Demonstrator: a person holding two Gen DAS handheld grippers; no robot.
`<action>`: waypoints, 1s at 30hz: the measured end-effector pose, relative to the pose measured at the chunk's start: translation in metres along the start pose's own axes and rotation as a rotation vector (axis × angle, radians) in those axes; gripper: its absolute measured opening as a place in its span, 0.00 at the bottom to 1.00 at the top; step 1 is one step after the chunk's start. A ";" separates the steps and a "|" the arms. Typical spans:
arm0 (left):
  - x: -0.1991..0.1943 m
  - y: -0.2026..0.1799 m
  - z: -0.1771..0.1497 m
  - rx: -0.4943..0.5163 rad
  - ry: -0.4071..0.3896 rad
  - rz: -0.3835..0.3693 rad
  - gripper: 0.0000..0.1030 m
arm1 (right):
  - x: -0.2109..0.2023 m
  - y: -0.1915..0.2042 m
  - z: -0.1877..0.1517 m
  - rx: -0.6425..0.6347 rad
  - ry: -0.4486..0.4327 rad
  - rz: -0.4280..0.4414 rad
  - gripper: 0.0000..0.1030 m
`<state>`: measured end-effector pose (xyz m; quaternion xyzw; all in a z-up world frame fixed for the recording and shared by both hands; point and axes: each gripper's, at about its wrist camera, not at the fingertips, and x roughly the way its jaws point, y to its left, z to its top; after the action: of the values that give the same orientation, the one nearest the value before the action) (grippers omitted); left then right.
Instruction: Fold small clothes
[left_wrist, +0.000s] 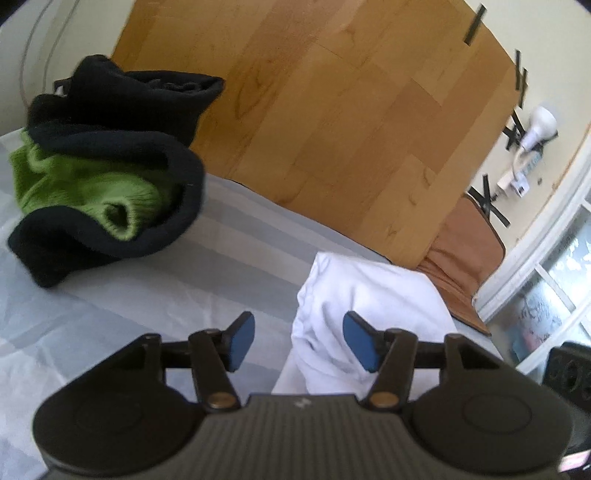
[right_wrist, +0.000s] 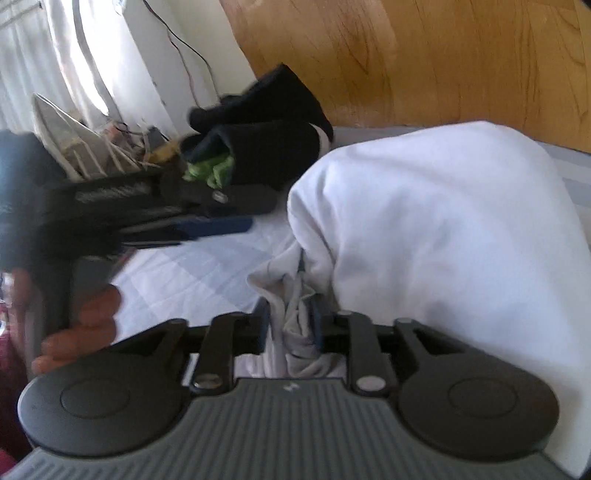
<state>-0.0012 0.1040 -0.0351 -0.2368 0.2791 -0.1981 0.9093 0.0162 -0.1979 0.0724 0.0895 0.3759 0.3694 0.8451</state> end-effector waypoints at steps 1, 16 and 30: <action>0.004 -0.004 -0.001 0.012 0.007 0.000 0.55 | -0.010 0.000 0.002 -0.002 -0.028 0.008 0.39; 0.070 -0.071 -0.023 0.344 0.040 0.240 0.58 | -0.046 -0.097 0.007 0.208 -0.164 -0.305 0.36; 0.072 -0.074 -0.027 0.383 0.038 0.280 0.61 | -0.069 -0.068 -0.015 0.096 -0.248 -0.254 0.43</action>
<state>0.0210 0.0002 -0.0446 -0.0150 0.2838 -0.1238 0.9507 0.0129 -0.2954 0.0723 0.1265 0.2942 0.2272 0.9197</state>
